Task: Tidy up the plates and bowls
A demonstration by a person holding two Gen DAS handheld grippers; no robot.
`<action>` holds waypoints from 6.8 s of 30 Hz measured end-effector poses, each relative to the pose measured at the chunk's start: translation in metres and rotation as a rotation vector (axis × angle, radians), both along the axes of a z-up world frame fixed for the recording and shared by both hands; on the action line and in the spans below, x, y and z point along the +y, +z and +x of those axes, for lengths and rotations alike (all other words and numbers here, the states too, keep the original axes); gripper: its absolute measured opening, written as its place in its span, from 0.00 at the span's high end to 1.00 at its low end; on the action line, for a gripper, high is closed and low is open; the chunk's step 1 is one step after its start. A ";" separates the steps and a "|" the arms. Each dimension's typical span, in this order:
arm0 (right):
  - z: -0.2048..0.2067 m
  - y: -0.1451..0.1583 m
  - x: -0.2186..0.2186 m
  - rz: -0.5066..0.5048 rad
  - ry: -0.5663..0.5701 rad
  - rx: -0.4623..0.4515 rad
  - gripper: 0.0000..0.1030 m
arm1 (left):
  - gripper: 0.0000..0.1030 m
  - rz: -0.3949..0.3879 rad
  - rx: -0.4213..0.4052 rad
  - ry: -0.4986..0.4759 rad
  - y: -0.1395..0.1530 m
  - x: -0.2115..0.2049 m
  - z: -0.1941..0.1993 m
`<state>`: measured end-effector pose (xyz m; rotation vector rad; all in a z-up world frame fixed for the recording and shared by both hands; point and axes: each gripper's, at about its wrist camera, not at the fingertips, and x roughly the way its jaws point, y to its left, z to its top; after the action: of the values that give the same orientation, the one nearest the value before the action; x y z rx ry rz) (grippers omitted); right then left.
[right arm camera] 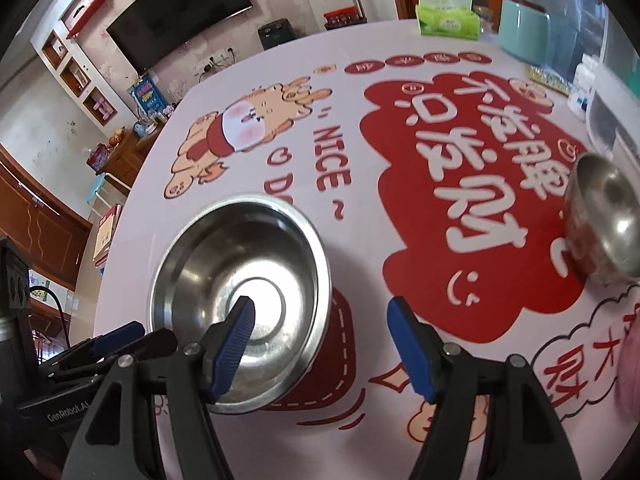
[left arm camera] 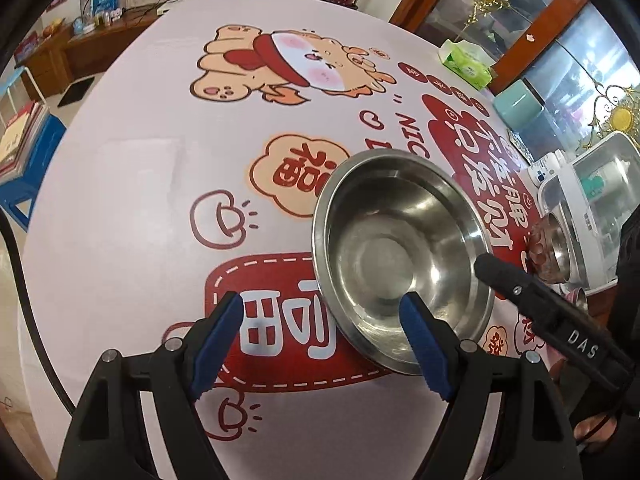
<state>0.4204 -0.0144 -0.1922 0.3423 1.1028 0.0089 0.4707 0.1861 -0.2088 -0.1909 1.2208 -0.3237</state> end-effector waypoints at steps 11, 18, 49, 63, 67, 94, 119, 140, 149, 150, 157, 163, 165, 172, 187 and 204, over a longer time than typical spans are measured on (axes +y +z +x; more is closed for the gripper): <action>-0.011 -0.010 0.000 0.090 -0.038 0.024 0.33 | 0.27 -0.012 0.039 -0.068 -0.020 -0.017 0.003; -0.006 -0.012 0.005 0.070 -0.019 0.029 0.55 | 0.42 -0.047 0.044 -0.077 -0.022 -0.018 0.005; -0.054 0.039 0.034 0.052 0.047 -0.018 0.80 | 0.75 -0.029 -0.030 -0.104 0.032 0.009 -0.042; -0.134 0.091 0.051 0.031 0.081 -0.104 0.80 | 0.75 -0.039 -0.094 -0.124 0.087 0.032 -0.127; -0.159 0.100 0.056 0.035 0.081 -0.120 0.80 | 0.75 -0.018 -0.135 -0.151 0.101 0.036 -0.156; -0.296 0.110 0.073 0.041 0.200 -0.163 0.77 | 0.69 0.046 -0.122 -0.149 0.109 0.049 -0.298; -0.330 0.072 0.105 0.047 0.475 0.045 0.73 | 0.66 0.111 0.159 0.050 0.057 0.075 -0.365; -0.316 0.034 0.131 -0.004 0.528 0.221 0.65 | 0.63 0.168 0.350 0.045 0.005 0.085 -0.328; -0.316 0.028 0.132 -0.023 0.477 0.245 0.56 | 0.48 0.208 0.300 -0.018 0.010 0.093 -0.312; -0.318 0.028 0.133 -0.023 0.471 0.243 0.55 | 0.48 0.207 0.298 -0.023 0.010 0.093 -0.310; -0.328 0.037 0.128 -0.047 0.407 0.211 0.46 | 0.45 0.207 0.265 -0.072 0.019 0.101 -0.306; -0.331 0.050 0.124 -0.055 0.366 0.164 0.46 | 0.42 0.203 0.191 -0.111 0.042 0.095 -0.312; -0.330 0.055 0.124 -0.056 0.361 0.144 0.46 | 0.41 0.202 0.172 -0.118 0.049 0.091 -0.314; -0.325 0.073 0.129 -0.079 0.371 0.050 0.46 | 0.37 0.196 0.084 -0.110 0.074 0.088 -0.324; -0.327 0.107 0.079 -0.078 0.294 -0.125 0.39 | 0.31 0.179 -0.096 -0.003 0.119 0.065 -0.338; -0.345 0.126 -0.059 -0.046 0.228 -0.207 0.35 | 0.23 0.234 -0.197 -0.036 0.158 -0.077 -0.350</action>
<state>0.0754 -0.0736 -0.0666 0.1683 0.9298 0.2162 0.1204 0.1095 -0.0505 0.0639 1.0579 -0.2223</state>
